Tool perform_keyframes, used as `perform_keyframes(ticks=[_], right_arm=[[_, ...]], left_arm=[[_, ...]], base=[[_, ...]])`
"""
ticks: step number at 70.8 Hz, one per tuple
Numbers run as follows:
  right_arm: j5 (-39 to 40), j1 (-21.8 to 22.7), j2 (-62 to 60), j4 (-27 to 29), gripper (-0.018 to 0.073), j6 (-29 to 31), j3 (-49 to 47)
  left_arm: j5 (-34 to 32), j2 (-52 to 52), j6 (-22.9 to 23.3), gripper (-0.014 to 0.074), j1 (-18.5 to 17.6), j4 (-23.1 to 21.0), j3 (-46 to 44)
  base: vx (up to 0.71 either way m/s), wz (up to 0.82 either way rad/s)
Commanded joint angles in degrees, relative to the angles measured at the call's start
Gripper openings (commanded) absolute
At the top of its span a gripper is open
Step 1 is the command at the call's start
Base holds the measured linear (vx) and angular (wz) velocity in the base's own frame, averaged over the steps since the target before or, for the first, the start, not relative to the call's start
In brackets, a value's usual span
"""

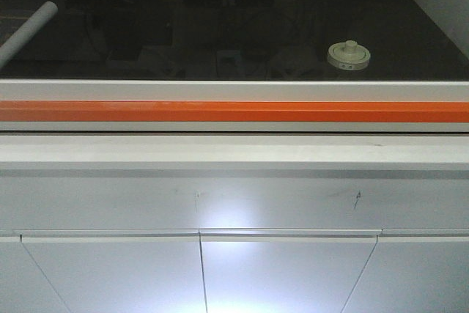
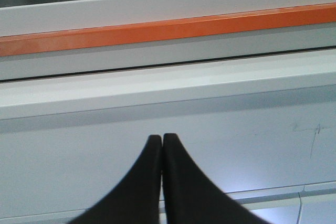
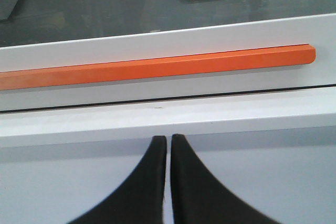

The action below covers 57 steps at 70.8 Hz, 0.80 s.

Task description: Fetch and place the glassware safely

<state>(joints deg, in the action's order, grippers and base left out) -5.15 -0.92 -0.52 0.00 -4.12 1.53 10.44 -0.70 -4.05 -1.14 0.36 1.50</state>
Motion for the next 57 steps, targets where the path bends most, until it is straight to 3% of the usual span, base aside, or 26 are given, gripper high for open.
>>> perform_keyframes(ticks=[1,57], right_arm=[[4.38,0.00,-0.73,-0.45,-0.0004,0.56,1.12],[4.38,0.00,-0.73,-0.45,-0.0004,0.56,1.12]], left_arm=[[-4.15,-0.66,0.32,-0.0007,-0.21,-0.36,1.68],[-4.15,-0.66,0.32,-0.0007,-0.21,-0.36,1.68]], base=[[0.00,0.00],[0.00,0.00]])
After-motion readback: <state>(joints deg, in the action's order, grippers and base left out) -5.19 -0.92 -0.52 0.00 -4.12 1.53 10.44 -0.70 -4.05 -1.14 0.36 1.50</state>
